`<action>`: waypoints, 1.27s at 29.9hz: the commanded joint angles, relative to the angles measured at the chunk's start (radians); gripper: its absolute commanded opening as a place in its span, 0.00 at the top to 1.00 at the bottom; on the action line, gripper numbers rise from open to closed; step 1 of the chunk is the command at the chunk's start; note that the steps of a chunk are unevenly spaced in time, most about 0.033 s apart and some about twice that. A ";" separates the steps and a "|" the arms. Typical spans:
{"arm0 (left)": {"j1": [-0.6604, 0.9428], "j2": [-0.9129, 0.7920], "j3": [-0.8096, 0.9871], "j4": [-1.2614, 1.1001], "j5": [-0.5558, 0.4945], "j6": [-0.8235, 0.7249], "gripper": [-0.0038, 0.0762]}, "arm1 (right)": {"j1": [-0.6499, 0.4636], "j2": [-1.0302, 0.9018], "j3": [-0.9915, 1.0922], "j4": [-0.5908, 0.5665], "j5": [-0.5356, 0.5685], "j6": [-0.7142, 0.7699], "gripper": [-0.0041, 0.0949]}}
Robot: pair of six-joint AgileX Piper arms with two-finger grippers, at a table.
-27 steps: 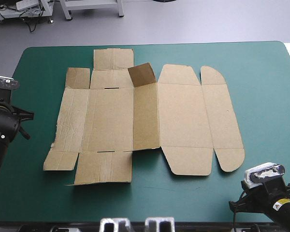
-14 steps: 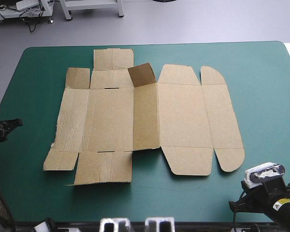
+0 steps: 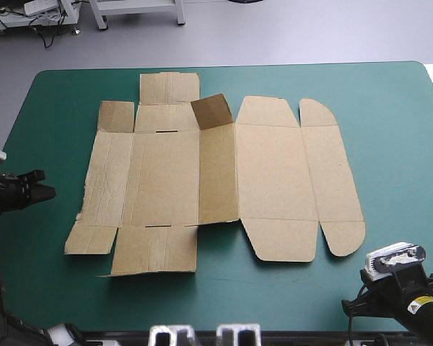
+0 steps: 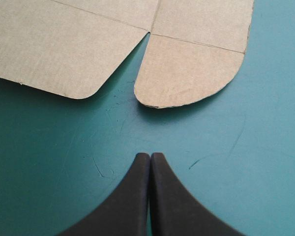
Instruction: Fold the box
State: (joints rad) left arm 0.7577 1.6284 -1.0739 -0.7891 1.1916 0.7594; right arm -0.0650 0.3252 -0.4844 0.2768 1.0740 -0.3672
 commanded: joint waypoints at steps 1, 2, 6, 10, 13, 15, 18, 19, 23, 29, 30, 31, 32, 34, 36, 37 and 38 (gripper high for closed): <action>0.003 -0.017 -0.028 -0.066 0.091 0.030 0.96 | 0.003 0.009 -0.022 0.017 -0.047 0.000 0.98; 0.003 -0.015 -0.031 -0.067 0.087 0.034 0.96 | 0.003 0.009 -0.022 0.017 -0.047 0.000 0.98; 0.001 -0.002 -0.054 -0.069 0.102 0.034 0.95 | 0.003 0.009 -0.022 0.011 -0.047 0.006 0.98; -0.029 0.007 -0.057 -0.045 0.110 0.034 0.78 | 0.003 0.009 -0.022 0.000 -0.050 0.022 0.98; -0.074 0.029 -0.057 -0.019 0.110 0.018 0.53 | 0.003 0.009 -0.022 -0.015 -0.051 0.033 0.98; -0.113 0.046 -0.057 -0.016 0.110 0.014 0.39 | 0.003 0.009 -0.022 -0.015 -0.051 0.033 0.98; -0.170 0.073 -0.057 0.000 0.110 0.010 0.35 | 0.003 0.009 -0.022 -0.015 -0.051 0.033 0.98; -0.182 0.085 -0.057 0.003 0.110 -0.003 0.36 | 0.003 0.009 -0.022 -0.015 -0.051 0.033 0.98; -0.218 0.122 -0.057 0.042 0.110 -0.016 0.36 | 0.003 0.009 -0.022 -0.022 -0.051 0.039 0.98; -0.219 0.141 -0.057 0.047 0.110 -0.020 0.36 | 0.003 0.009 -0.022 -0.022 -0.051 0.041 0.98; -0.219 0.143 -0.057 0.047 0.110 -0.024 0.36 | 0.003 0.009 -0.022 -0.025 -0.051 0.043 0.98; -0.219 0.146 -0.055 0.043 0.110 -0.032 0.36 | 0.003 0.009 -0.022 -0.025 -0.051 0.043 0.98; -0.219 0.150 -0.055 0.043 0.110 -0.045 0.36 | 0.003 0.009 -0.022 -0.025 -0.051 0.043 0.98; -0.219 0.166 -0.051 0.043 0.110 -0.069 0.36 | 0.003 0.009 -0.022 -0.025 -0.051 0.045 0.98; -0.228 0.183 -0.045 0.044 0.110 -0.081 0.36 | 0.003 0.009 -0.022 -0.025 -0.051 0.045 0.98; -0.231 0.191 -0.043 0.044 0.110 -0.083 0.36 | 0.003 0.009 -0.022 -0.027 -0.051 0.048 0.98; -0.244 0.196 -0.039 0.044 0.110 -0.092 0.36 | 0.003 0.009 -0.022 -0.027 -0.051 0.048 0.98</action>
State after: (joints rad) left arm 0.5469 1.8179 -1.1194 -0.7340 1.2136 0.6900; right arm -0.0650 0.3252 -0.4844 0.2440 1.0712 -0.3229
